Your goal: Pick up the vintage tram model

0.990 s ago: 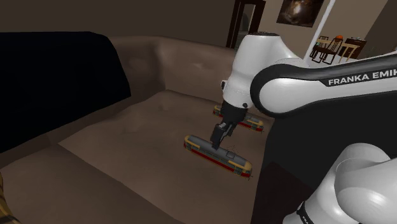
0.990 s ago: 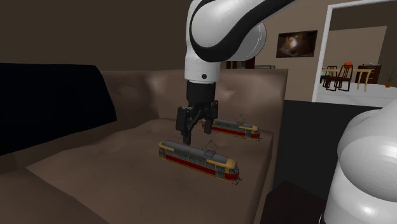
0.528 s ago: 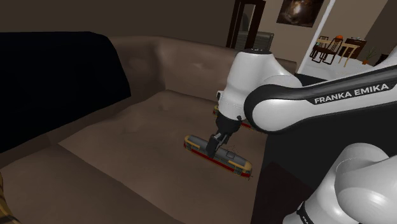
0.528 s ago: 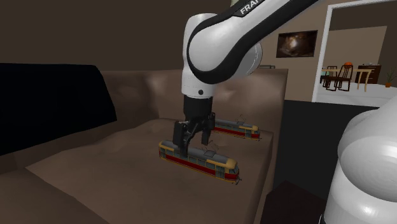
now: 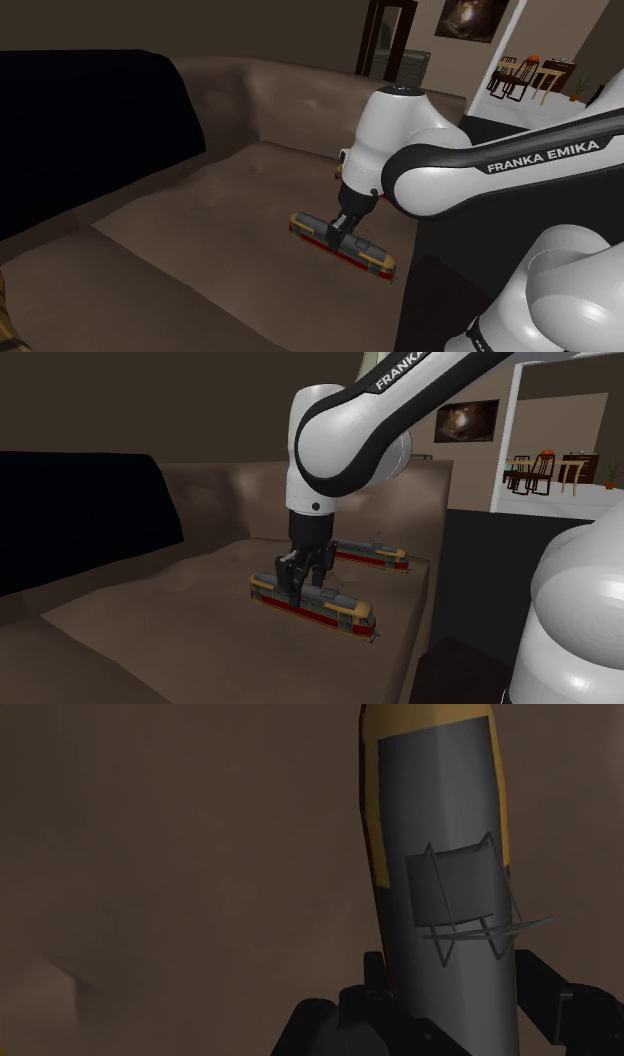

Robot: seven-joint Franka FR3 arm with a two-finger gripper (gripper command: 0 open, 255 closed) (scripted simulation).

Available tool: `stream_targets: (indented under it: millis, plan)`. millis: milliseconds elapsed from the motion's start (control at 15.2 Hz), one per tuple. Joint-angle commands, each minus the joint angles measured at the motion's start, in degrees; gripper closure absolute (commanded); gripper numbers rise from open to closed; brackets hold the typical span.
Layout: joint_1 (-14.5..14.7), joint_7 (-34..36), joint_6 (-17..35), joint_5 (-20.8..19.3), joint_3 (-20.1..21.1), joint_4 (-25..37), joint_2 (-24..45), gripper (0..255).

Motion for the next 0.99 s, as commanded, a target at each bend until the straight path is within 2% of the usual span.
stream_targets:
  millis: [0,264,924]
  plan:
    - [-0.02,0.0,0.01,0.01,-0.01,-0.13,0.05,255]
    - [-0.14,0.0,-0.02,-0.09,-0.01,0.14,0.29,255]
    - [-0.2,-0.26,-9.38,-0.92,-1.78,5.34,-3.9,255]
